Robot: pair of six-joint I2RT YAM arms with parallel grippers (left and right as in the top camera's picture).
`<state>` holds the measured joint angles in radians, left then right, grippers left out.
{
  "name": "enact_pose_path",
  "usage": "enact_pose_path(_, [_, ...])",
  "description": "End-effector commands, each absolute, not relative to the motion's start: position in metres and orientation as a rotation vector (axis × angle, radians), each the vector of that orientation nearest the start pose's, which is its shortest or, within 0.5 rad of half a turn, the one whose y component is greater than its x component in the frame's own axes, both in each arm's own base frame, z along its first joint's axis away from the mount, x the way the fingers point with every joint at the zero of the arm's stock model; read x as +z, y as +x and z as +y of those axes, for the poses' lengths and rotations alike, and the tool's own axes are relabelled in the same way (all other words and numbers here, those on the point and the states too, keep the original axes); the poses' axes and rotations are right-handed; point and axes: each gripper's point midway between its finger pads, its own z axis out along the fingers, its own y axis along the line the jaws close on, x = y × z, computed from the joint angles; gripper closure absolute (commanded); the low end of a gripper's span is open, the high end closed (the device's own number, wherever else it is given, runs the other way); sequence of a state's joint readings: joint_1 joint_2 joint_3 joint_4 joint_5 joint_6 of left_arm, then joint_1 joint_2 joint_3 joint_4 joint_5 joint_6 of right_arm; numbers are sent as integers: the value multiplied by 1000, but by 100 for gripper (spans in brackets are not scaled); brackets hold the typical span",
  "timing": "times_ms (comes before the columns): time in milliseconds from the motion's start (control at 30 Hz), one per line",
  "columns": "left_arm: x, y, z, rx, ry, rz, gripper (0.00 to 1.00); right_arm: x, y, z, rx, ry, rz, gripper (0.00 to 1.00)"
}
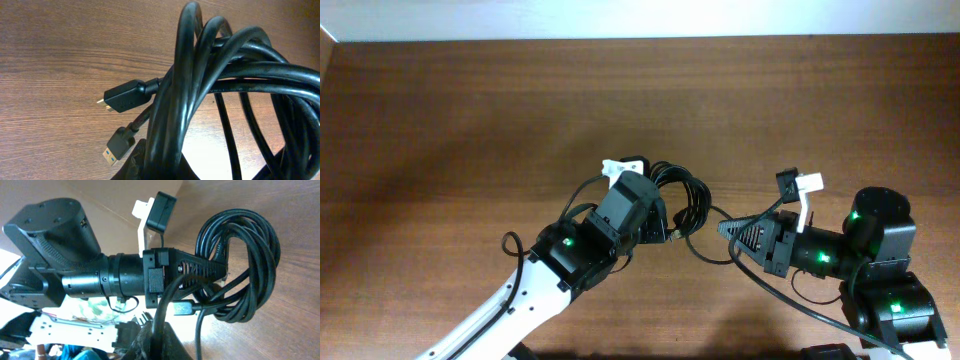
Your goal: Untangle cables
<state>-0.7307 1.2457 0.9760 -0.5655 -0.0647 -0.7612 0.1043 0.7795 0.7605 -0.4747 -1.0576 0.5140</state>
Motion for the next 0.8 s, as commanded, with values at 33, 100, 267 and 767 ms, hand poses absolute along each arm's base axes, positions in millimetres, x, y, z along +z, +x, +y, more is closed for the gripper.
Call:
enact_pose_path(33, [172, 268, -228, -613, -80, 2504, 100, 290, 197, 172, 1473, -314, 2042, 71])
enact_pose_path(100, [172, 267, -229, -623, -73, 2509, 100, 290, 197, 172, 1473, -314, 2042, 59])
enact_pose_path(267, [173, 264, -234, -660, -55, 2520, 100, 290, 197, 172, 1470, -318, 2041, 56])
enact_pose_path(767, [197, 248, -257, -828, 488, 2396, 100, 283, 221, 152, 1305, -220, 2036, 56])
